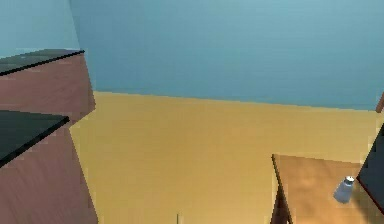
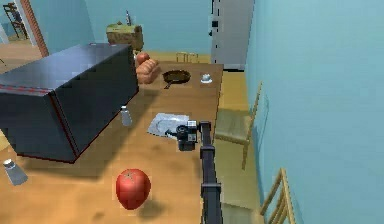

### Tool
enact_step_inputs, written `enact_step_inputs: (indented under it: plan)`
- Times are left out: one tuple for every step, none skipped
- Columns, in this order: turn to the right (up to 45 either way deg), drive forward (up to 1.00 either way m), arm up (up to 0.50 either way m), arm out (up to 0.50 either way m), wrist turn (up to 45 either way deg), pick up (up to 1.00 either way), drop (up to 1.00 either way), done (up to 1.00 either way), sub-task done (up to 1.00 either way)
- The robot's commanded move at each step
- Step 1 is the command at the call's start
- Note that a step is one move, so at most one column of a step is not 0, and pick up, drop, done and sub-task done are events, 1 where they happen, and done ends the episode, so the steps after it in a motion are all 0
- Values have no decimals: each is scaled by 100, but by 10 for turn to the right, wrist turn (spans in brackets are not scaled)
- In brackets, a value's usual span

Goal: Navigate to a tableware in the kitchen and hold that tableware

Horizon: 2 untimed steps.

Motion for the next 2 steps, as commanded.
enact_step_inputs:
  plan:
    - [0,0,0,0,0,100,0,0,0]
    - [0,0,10,0,0,0,0,0,0]
